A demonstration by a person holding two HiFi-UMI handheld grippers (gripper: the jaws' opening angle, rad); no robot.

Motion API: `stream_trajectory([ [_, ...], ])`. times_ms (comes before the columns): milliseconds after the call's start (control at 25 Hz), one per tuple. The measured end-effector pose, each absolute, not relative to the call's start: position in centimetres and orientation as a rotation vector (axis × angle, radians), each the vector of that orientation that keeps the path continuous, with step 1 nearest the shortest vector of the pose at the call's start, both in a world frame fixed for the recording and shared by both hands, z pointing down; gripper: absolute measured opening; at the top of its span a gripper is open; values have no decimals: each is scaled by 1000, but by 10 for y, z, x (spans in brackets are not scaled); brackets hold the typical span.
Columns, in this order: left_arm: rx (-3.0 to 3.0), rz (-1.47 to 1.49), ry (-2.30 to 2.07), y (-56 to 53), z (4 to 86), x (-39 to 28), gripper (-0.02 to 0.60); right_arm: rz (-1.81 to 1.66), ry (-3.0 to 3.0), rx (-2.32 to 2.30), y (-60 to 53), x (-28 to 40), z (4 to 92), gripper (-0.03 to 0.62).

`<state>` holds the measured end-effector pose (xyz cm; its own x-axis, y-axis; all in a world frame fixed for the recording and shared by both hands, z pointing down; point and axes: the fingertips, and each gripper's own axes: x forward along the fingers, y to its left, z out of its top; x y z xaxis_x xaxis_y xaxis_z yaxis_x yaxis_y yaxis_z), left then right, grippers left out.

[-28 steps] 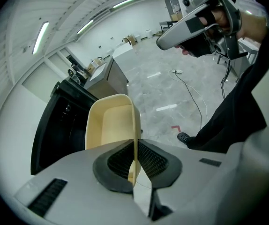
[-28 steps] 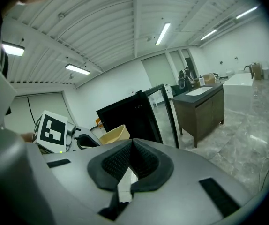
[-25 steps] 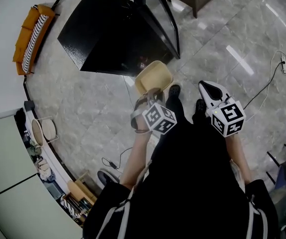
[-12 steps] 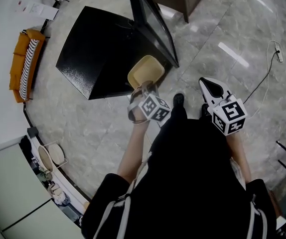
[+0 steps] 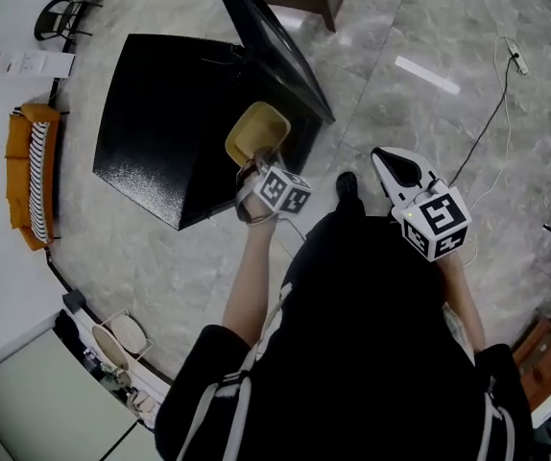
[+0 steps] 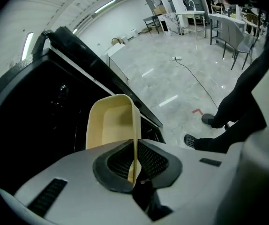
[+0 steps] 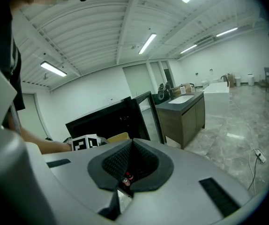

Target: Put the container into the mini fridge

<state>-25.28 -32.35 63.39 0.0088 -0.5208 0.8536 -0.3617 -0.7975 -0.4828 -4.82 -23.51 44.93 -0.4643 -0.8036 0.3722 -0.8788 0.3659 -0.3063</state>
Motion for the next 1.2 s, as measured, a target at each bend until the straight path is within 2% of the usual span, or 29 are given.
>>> stream_trajectory([
  [440,-2106,-1937,980,-379,698,-299,52,734,-2376,1543,-223,-88,467,17],
  [1200,-2072,-2046,1194,-460,769,-339,52,775,-2265,1516,-213,-105,478,17],
])
